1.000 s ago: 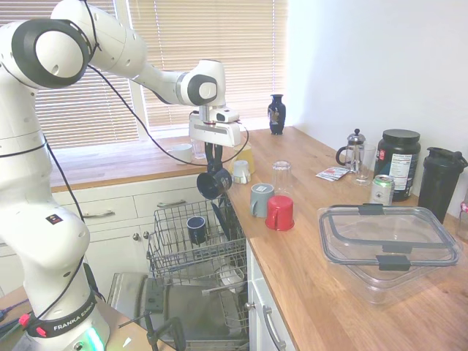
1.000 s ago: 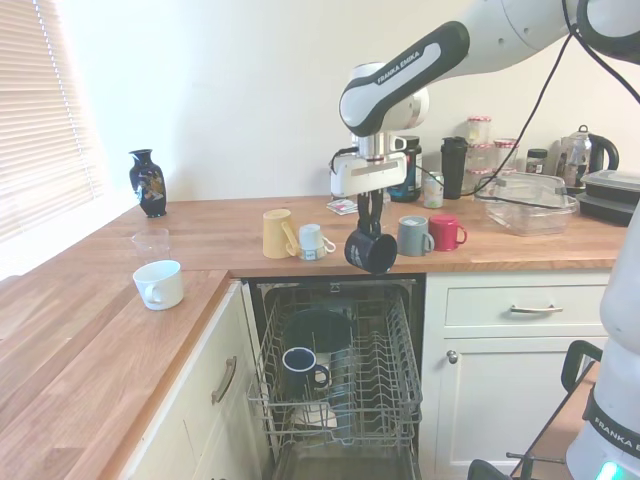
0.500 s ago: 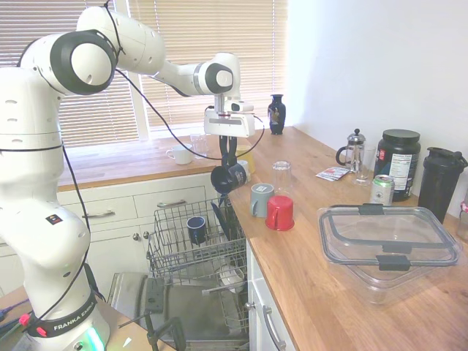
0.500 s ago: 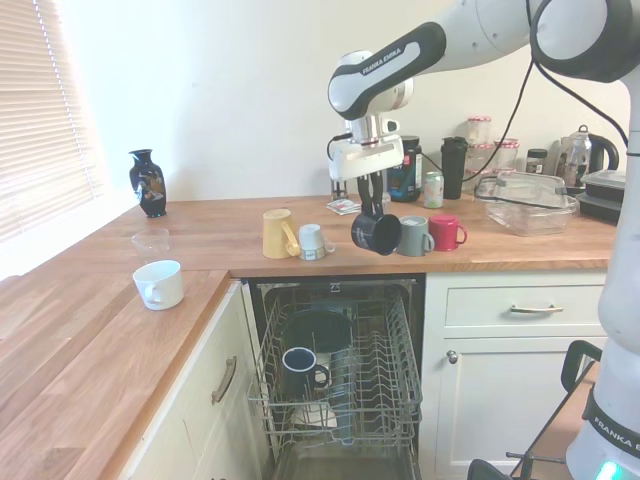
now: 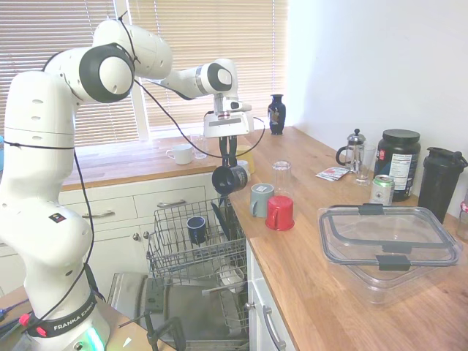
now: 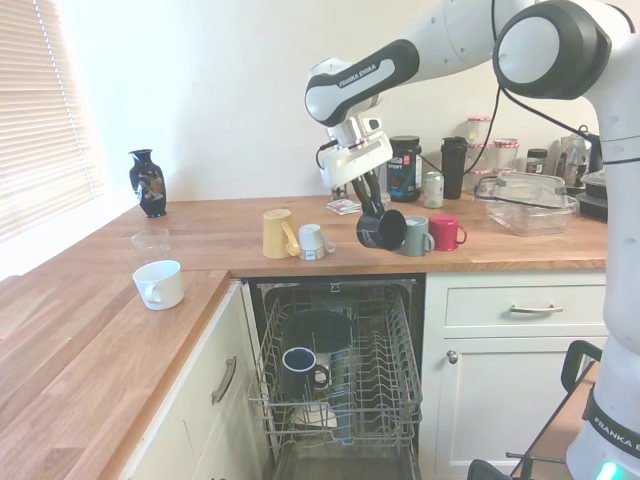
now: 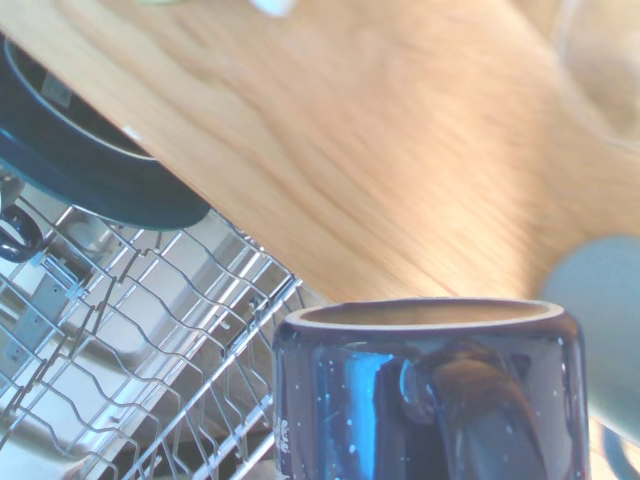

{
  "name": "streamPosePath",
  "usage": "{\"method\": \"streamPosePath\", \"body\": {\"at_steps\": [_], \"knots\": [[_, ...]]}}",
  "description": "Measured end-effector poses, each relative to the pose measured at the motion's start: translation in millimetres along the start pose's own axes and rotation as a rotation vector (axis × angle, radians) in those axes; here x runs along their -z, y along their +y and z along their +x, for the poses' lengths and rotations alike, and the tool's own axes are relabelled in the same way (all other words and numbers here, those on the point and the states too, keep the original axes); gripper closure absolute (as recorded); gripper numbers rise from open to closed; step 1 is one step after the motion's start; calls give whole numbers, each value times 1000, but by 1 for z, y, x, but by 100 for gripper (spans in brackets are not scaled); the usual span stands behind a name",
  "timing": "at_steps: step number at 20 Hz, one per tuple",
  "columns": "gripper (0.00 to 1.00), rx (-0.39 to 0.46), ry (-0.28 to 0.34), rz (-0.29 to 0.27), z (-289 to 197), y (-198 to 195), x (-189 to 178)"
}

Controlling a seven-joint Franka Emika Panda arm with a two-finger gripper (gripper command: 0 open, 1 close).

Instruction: Unload a mug from dishwasher

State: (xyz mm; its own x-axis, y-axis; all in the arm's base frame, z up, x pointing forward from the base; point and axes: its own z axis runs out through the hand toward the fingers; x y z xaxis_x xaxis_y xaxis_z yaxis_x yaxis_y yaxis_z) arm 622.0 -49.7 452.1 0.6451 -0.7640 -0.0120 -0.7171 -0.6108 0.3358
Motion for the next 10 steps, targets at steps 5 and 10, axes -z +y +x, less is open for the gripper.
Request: {"method": "streamPosePath", "body": {"at_steps": [5, 10], "knots": [[100, -27, -5, -33, 27, -20, -22], [100, -55, -9, -65, 53, -19, -22]]}}
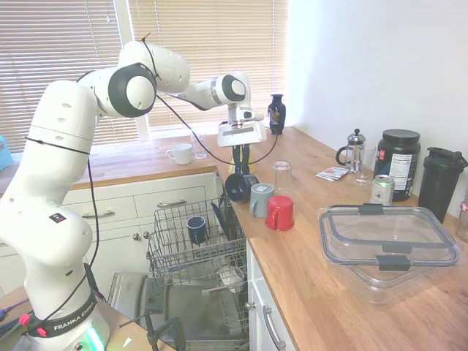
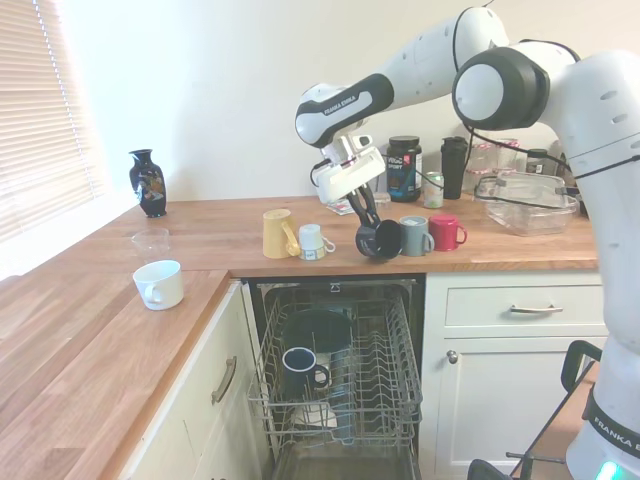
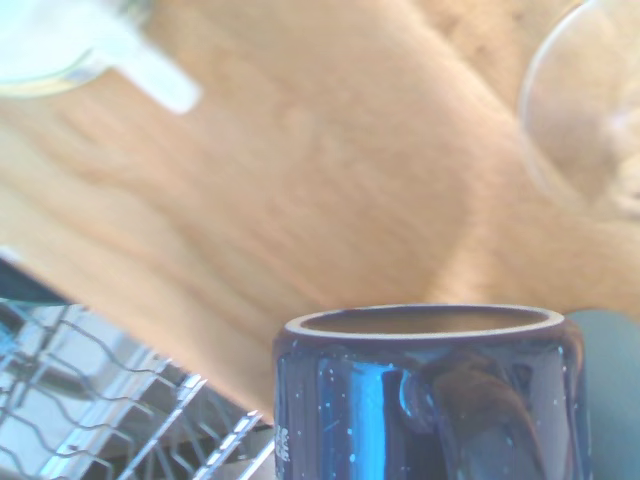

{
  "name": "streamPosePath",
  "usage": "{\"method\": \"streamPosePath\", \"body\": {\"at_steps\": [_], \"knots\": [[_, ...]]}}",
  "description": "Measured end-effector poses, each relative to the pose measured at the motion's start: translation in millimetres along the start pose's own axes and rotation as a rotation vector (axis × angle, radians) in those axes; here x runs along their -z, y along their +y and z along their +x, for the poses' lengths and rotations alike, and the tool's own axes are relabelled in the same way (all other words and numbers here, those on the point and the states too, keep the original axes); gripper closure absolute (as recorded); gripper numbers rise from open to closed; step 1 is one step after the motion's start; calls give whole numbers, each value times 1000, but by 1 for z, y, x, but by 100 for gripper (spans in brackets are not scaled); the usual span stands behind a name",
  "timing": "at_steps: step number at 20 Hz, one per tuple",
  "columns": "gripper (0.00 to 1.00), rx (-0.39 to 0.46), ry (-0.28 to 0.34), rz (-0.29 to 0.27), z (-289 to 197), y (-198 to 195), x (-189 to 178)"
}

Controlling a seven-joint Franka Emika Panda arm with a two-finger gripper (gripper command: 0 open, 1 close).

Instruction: Unload a mug from dishwasher

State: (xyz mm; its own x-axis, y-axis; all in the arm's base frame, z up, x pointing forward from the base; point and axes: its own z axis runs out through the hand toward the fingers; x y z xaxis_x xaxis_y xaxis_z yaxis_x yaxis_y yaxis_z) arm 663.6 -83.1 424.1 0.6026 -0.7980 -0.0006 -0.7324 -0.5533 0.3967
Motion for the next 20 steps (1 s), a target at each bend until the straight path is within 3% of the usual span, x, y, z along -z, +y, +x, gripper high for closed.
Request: {"method": "streamPosePath", "body": {"at_steps": [6, 13, 20], "knots": [[100, 16, 4, -46, 7, -1, 15], [100, 44, 5, -101, -18, -13, 49], [100, 44, -49, -165, -2, -32, 10]]}}
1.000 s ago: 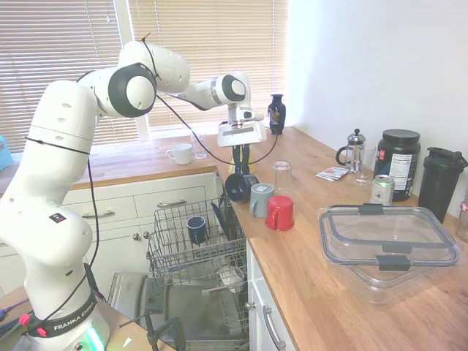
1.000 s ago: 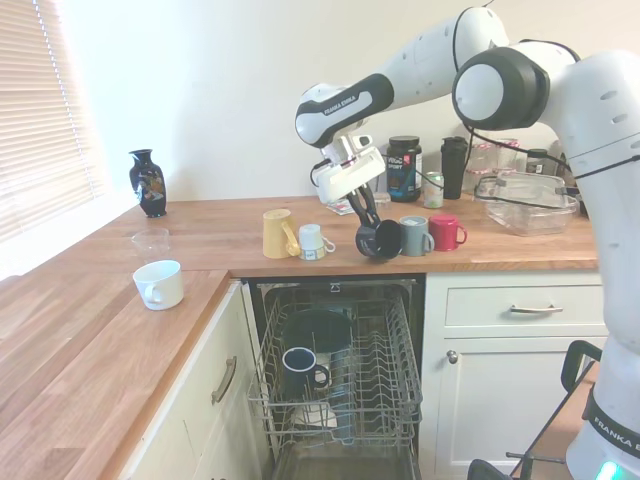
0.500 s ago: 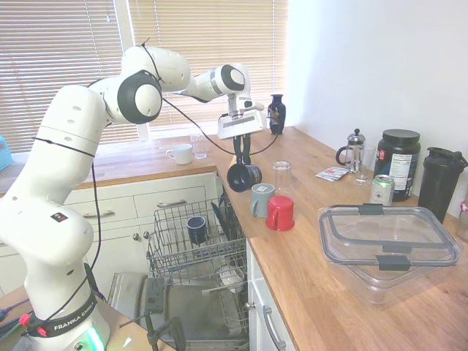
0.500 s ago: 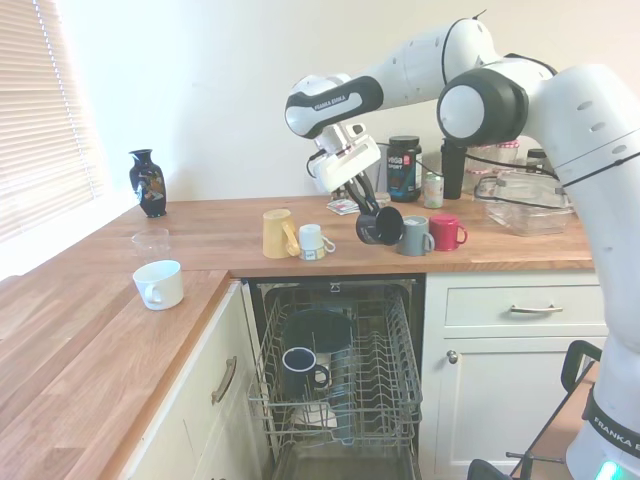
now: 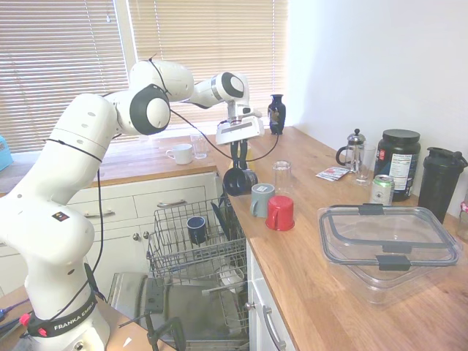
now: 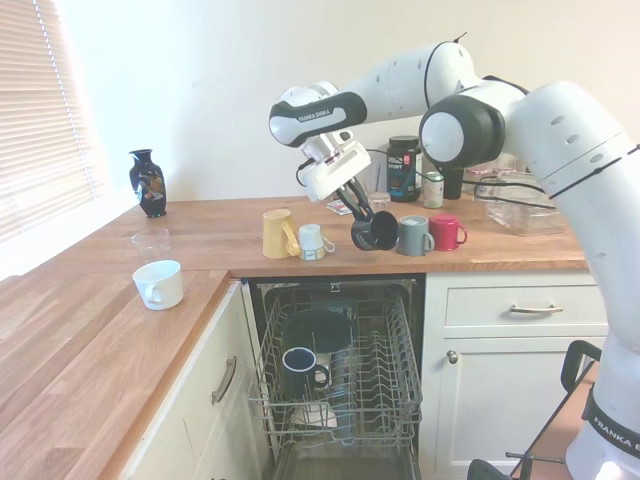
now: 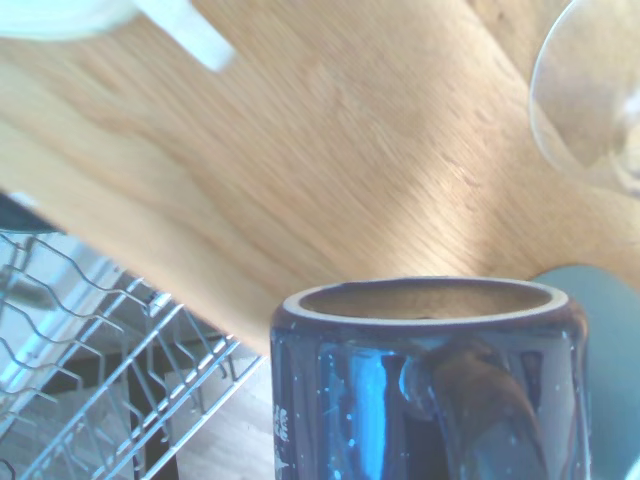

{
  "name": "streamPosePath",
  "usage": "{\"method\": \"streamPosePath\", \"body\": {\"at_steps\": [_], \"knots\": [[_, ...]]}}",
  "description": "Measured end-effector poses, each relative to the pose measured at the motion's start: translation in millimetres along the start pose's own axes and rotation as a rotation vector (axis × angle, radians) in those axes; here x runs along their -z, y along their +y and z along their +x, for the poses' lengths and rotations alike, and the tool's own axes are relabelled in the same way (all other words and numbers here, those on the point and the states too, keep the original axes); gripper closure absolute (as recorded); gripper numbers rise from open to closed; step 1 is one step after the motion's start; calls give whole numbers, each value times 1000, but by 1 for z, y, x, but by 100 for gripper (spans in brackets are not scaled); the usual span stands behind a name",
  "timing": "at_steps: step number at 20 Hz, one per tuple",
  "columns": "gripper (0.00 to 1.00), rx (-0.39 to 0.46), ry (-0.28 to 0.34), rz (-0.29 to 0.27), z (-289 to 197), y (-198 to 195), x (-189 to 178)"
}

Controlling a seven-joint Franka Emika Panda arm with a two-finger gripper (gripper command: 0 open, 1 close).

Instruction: Unload a mug from dishwasher

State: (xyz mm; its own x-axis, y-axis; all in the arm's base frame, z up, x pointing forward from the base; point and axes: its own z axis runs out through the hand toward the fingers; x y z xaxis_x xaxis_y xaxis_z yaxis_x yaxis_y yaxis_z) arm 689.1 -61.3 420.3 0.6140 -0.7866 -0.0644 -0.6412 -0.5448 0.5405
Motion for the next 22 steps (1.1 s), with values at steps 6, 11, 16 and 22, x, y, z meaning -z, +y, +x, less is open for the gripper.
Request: {"method": "streamPosePath", "body": {"at_steps": [6, 11, 16, 22], "knots": [[100, 2, -23, -29, 9, 2, -7], [100, 12, -26, -51, 6, -12, -7], [100, 11, -20, -51, 5, -18, -5], [100, 13, -9, -34, 8, -26, -6]]}}
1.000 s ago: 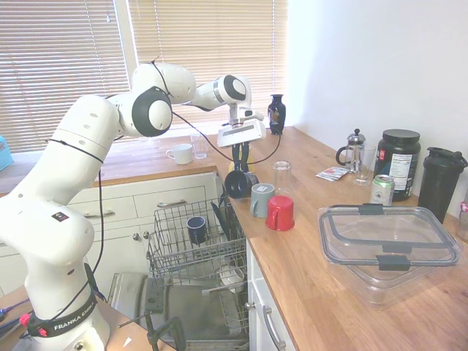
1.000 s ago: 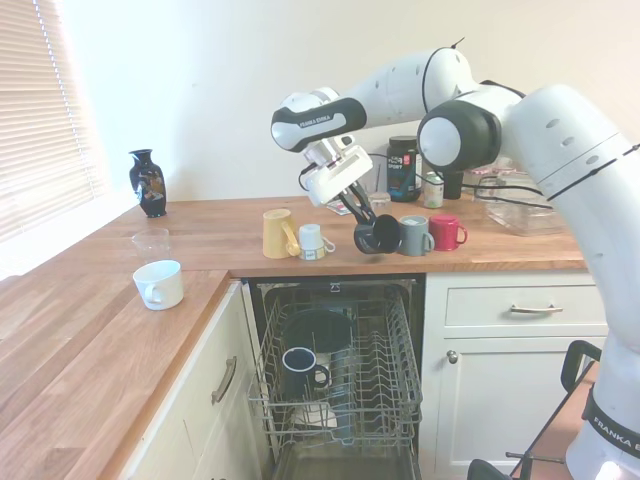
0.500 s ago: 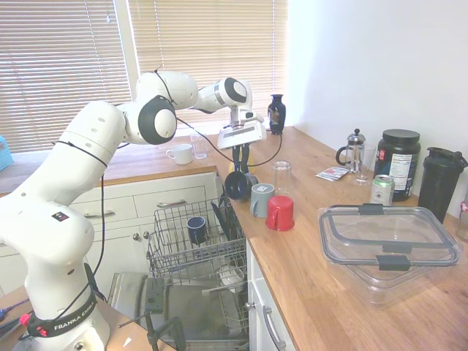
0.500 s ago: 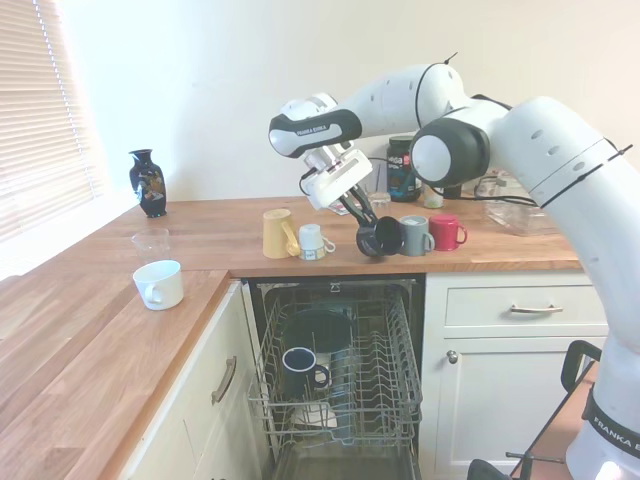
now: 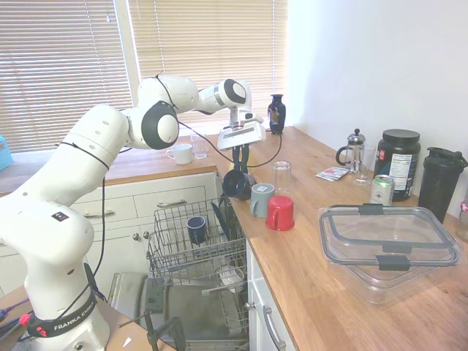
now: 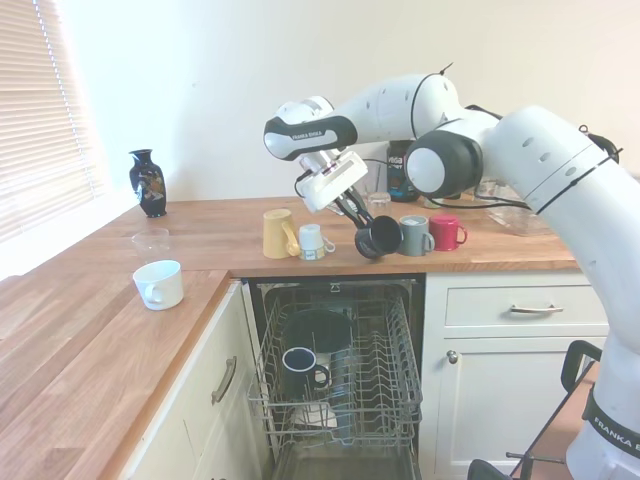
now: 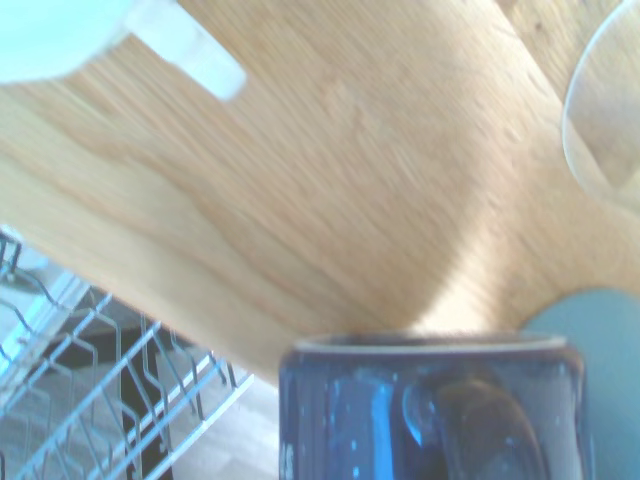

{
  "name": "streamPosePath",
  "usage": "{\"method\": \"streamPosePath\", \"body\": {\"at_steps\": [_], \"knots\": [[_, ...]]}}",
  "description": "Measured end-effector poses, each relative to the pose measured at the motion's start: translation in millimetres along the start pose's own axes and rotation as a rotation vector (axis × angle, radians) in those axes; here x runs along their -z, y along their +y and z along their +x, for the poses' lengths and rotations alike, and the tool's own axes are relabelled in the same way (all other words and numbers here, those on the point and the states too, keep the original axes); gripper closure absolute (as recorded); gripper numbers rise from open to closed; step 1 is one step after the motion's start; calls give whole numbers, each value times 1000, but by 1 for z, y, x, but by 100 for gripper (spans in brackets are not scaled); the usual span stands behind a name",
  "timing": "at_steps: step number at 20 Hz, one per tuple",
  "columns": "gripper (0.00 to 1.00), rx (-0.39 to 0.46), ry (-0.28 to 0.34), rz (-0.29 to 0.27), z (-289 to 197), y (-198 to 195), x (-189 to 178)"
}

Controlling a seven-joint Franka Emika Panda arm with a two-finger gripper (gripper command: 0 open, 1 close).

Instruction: Unload a mug from dishwasher

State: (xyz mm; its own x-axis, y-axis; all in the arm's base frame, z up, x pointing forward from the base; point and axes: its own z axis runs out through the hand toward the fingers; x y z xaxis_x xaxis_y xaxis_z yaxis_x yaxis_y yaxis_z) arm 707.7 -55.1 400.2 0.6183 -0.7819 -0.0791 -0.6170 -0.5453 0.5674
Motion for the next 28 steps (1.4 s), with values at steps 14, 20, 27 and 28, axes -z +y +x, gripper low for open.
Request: {"method": "streamPosePath", "body": {"at_steps": [14, 20, 27, 28], "knots": [[100, -50, 32, 159, 34, -28, -24], [100, -77, 50, 235, 43, -37, -27], [100, -119, 69, 288, 62, -29, -32], [100, -121, 71, 293, 63, -28, -32]]}}
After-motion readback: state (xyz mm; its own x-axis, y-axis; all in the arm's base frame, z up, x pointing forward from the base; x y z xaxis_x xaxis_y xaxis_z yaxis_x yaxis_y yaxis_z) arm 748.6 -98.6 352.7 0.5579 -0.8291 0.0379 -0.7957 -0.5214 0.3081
